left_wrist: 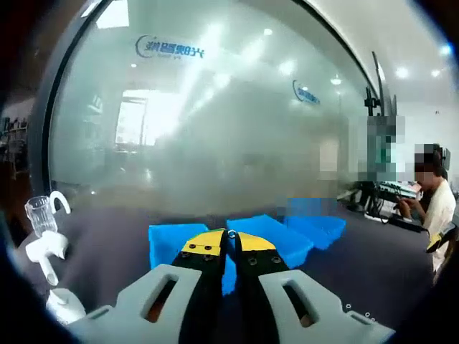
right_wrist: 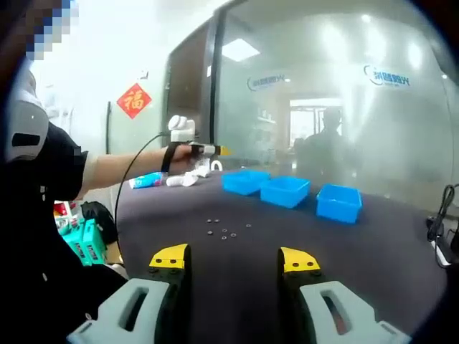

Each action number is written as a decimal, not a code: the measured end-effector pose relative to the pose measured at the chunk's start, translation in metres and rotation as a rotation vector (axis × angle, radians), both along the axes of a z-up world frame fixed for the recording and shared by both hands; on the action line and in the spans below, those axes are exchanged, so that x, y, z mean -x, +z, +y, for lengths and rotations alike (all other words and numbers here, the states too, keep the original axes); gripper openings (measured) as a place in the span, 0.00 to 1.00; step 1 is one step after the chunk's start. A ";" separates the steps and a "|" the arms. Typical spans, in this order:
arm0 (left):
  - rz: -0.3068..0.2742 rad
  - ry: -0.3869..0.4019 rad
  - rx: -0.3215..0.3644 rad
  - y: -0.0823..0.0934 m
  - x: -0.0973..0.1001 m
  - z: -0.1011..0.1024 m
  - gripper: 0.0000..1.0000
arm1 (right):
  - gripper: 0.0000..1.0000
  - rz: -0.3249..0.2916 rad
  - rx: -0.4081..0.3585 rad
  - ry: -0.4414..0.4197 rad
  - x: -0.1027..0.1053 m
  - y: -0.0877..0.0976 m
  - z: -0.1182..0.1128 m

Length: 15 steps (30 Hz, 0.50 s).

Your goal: Sort the screws, nuts, and washers into the corresponding bins

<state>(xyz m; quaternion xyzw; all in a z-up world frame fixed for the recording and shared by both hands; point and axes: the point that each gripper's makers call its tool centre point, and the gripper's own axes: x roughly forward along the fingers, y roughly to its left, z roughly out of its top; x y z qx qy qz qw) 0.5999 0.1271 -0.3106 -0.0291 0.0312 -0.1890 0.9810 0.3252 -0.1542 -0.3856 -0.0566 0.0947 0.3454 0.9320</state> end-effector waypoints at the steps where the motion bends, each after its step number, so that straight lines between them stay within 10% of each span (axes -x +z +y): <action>1: -0.009 0.003 0.007 0.002 -0.005 0.001 0.05 | 0.43 -0.001 -0.002 -0.004 0.000 0.001 0.000; 15: 0.089 0.075 -0.012 -0.016 -0.077 0.023 0.05 | 0.43 -0.013 -0.023 -0.015 0.002 0.008 0.000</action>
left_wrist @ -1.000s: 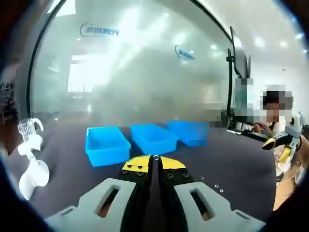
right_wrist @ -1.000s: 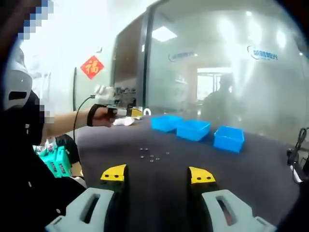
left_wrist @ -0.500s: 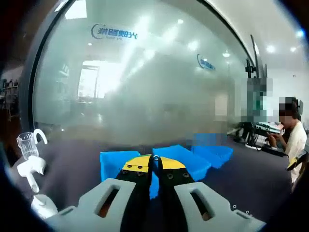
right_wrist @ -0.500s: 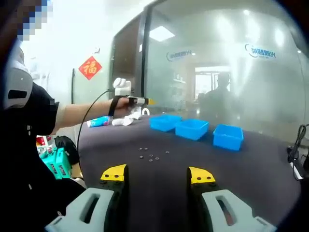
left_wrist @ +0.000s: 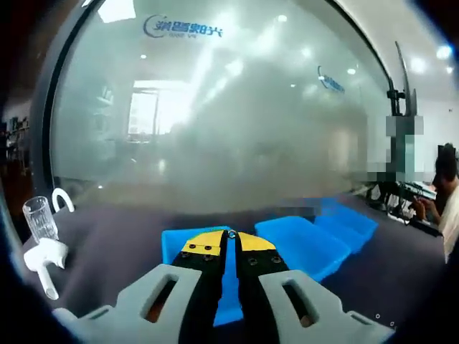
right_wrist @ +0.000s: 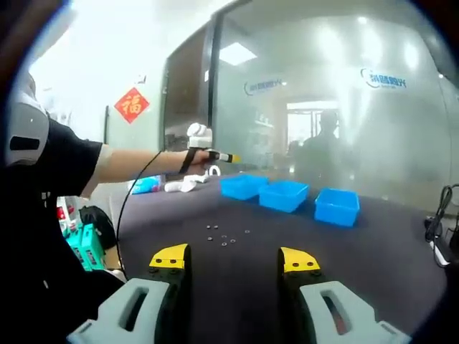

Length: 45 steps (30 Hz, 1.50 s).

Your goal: Sort the screws, nuts, and washers into the corresponding bins

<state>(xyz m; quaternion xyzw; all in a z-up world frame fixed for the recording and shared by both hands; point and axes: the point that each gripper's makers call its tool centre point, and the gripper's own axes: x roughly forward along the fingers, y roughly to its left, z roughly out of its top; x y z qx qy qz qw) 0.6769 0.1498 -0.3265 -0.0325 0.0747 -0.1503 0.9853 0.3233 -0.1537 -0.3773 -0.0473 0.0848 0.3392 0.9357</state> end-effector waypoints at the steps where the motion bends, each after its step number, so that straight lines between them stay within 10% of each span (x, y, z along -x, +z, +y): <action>1: 0.002 0.007 -0.013 -0.003 0.014 -0.005 0.05 | 0.43 0.000 -0.002 -0.001 0.000 0.000 -0.001; 12: 0.031 0.010 -0.023 -0.014 0.012 -0.010 0.07 | 0.43 0.000 -0.025 -0.024 0.002 0.001 -0.010; 21: 0.048 -0.018 -0.067 -0.022 0.025 -0.020 0.41 | 0.43 0.000 -0.033 -0.029 0.002 0.001 -0.012; 28: 0.042 -0.057 -0.057 -0.018 0.045 -0.029 0.43 | 0.43 -0.004 -0.038 -0.028 0.001 0.002 -0.011; 45: -0.103 -0.160 0.009 0.019 0.154 -0.043 0.41 | 0.43 -0.019 -0.055 -0.025 -0.001 0.008 -0.011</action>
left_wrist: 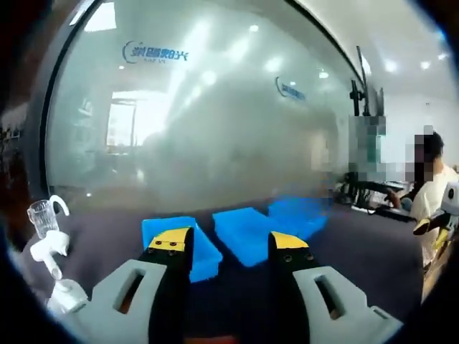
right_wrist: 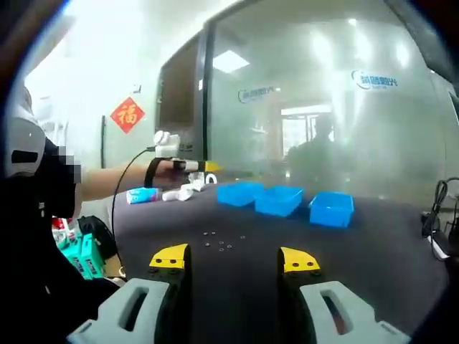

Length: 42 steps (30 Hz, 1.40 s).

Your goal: Sort the screws, nuts, and washers into the corresponding bins

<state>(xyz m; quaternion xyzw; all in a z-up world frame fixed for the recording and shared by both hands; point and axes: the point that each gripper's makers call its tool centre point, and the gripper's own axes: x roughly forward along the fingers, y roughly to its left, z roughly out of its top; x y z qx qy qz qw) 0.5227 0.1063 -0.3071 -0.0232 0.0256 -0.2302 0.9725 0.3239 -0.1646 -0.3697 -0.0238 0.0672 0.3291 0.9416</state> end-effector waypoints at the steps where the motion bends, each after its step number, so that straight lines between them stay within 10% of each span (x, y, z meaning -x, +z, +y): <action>1: -0.005 -0.005 0.006 0.001 0.006 -0.001 0.41 | 0.43 -0.002 -0.001 -0.001 0.000 0.001 0.000; 7: -0.069 -0.025 0.003 -0.003 0.055 -0.004 0.41 | 0.43 -0.014 -0.010 -0.010 -0.003 0.004 -0.004; 13: 0.003 -0.053 0.131 -0.024 0.092 0.007 0.41 | 0.43 -0.021 -0.018 -0.023 -0.007 0.006 -0.009; 28: 0.050 -0.140 0.001 -0.059 0.169 0.036 0.42 | 0.43 -0.033 -0.026 -0.052 -0.008 0.010 -0.019; 42: 0.082 -0.184 -0.072 -0.070 0.192 0.050 0.46 | 0.43 -0.033 -0.028 -0.047 -0.009 0.010 -0.016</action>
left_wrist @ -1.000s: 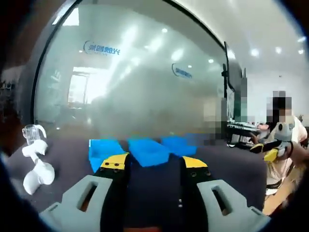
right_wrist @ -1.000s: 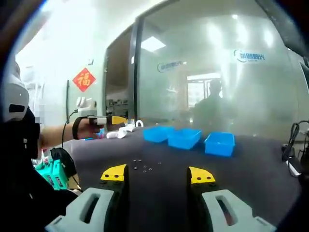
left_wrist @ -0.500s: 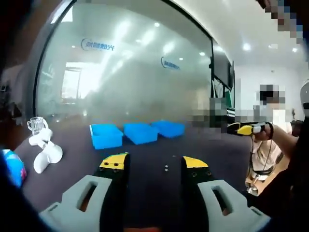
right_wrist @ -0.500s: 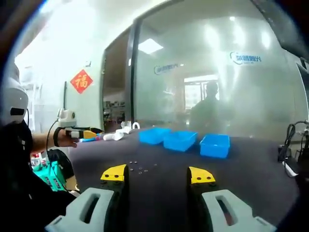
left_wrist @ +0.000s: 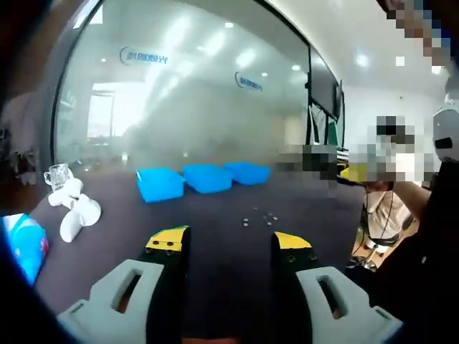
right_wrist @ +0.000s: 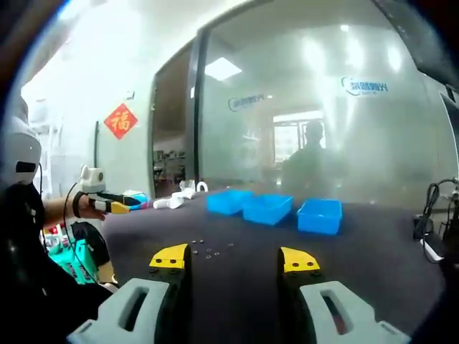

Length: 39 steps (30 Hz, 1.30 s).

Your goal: Sort the screws, nuts, and washers into the corresponding bins

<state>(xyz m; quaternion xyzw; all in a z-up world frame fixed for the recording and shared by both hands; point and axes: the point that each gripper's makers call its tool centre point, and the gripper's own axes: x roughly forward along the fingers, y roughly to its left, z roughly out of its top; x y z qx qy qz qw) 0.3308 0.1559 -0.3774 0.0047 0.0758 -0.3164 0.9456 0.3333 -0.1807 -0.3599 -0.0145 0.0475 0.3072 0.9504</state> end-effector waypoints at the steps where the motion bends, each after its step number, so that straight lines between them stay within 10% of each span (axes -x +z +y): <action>1: 0.004 -0.017 -0.012 -0.001 0.001 -0.002 0.46 | 0.43 0.000 0.001 0.001 0.000 0.000 0.000; 16: 0.059 -0.147 -0.092 -0.007 -0.009 -0.019 0.46 | 0.43 0.007 0.001 -0.008 0.003 -0.004 -0.004; 39: 0.343 -0.359 -0.389 -0.033 -0.070 -0.091 0.45 | 0.43 0.011 0.003 0.013 0.007 -0.010 0.005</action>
